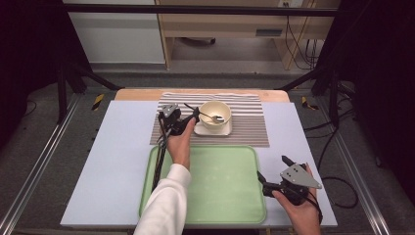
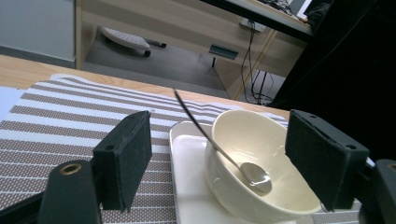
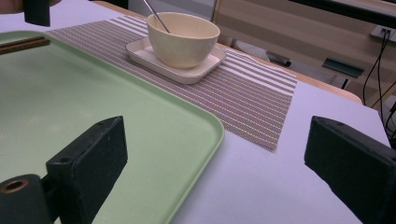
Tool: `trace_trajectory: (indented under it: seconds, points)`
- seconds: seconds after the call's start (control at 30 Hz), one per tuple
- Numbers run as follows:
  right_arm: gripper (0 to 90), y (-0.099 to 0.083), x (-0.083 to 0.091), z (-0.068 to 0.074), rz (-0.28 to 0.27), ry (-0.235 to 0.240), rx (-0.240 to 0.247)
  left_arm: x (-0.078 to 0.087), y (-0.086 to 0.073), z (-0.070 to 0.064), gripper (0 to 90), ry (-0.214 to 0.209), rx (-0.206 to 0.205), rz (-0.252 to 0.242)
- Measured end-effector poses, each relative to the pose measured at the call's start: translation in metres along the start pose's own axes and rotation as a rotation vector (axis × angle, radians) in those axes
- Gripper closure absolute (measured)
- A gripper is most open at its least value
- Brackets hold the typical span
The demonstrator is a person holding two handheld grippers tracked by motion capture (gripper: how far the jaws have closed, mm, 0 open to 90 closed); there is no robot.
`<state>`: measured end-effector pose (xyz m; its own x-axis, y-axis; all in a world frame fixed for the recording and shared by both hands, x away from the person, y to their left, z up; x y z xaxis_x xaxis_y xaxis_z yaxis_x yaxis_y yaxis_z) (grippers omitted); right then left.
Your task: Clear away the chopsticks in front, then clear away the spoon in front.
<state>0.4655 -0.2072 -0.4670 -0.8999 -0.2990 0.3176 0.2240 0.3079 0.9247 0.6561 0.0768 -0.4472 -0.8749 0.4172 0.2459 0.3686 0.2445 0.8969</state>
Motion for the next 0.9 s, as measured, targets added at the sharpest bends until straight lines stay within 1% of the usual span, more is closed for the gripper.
trace_trajectory:
  seconds: [0.1,0.2,0.3,0.37,0.43,0.53,0.63,0.73,0.9]
  points:
    - [6.0,0.000,0.000,0.000,0.002,-0.001,0.002,-0.003,-0.001,0.002,26.0,-0.010,0.016,-0.003]
    - [6.0,-0.001,0.000,0.000,0.005,0.001,0.002,-0.009,-0.003,0.004,28.2,-0.006,0.038,-0.006]
    - [6.0,-0.001,-0.001,0.000,0.007,0.004,0.004,-0.015,-0.005,0.005,32.6,-0.004,0.048,-0.013]
    - [6.0,-0.001,-0.001,0.001,0.008,0.005,0.006,-0.019,-0.007,0.004,34.5,-0.003,0.046,-0.017]
    - [6.1,-0.002,-0.001,0.001,0.010,0.007,0.006,-0.022,-0.008,0.004,38.4,0.008,0.040,-0.027]
    - [6.1,-0.002,-0.001,0.001,0.013,0.007,0.006,-0.026,-0.009,0.005,42.7,0.019,0.053,-0.041]
    - [6.1,-0.002,-0.001,0.001,0.013,0.007,0.004,-0.030,-0.010,0.007,46.0,0.025,0.055,-0.052]
    - [6.1,-0.003,-0.002,0.000,0.013,0.009,0.006,-0.031,-0.010,0.007,50.4,0.026,0.048,-0.062]
    - [6.1,-0.003,-0.002,0.001,0.015,0.010,0.006,-0.032,-0.008,0.010,53.6,0.033,0.062,-0.087]
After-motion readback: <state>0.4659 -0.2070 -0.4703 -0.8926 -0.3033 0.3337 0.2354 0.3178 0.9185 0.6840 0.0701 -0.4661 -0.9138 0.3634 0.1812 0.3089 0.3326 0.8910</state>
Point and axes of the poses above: each handheld gripper's, and its own axes: x roughly backward along the jaws, y roughly out of its top, z roughly to its left, the point moved 8 cm from there along -x, roughly forward along the jaws, and after that the axes turned 5 degrees about -y, right-handed, at the moved point
